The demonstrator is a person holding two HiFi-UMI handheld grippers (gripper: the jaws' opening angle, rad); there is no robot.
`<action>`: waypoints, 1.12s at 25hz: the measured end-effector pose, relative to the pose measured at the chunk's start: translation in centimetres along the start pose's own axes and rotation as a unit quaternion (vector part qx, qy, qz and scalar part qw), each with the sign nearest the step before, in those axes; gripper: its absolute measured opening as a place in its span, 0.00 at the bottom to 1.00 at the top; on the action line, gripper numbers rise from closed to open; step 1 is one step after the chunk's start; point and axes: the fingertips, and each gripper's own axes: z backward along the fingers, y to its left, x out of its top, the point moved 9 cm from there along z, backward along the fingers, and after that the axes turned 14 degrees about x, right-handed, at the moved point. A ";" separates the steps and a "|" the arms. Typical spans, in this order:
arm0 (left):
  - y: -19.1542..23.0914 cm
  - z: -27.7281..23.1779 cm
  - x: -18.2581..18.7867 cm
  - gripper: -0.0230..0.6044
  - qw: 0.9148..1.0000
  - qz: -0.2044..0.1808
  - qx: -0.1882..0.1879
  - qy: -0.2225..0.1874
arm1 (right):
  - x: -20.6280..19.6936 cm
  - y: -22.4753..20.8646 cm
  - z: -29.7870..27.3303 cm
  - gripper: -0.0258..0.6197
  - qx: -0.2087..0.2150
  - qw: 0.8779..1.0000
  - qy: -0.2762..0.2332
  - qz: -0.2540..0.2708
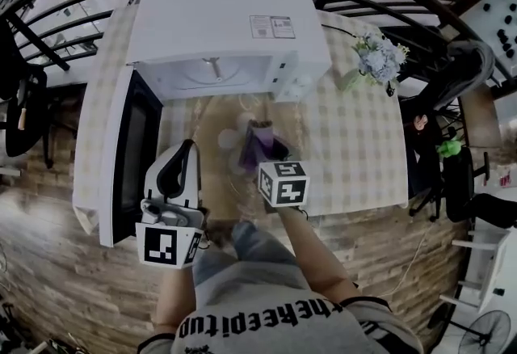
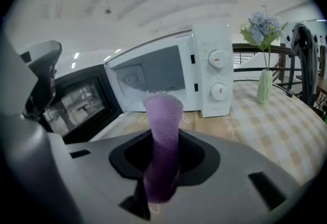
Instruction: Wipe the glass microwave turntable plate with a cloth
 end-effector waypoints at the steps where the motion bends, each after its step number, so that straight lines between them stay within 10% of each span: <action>1: 0.1 0.0 -0.1 0.05 1.000 0.000 0.004 0.001 | -0.2 0.0 -0.7 0.21 0.002 1.000 0.010 0.000; 13: 1.6 0.9 -0.7 0.05 0.998 -0.008 0.053 0.019 | -1.8 1.1 -8.3 0.21 0.018 0.989 0.127 0.079; 28: 1.1 -0.2 -0.6 0.05 0.999 -0.011 0.036 0.022 | -2.3 -5.3 -3.9 0.21 -0.028 0.990 0.123 0.057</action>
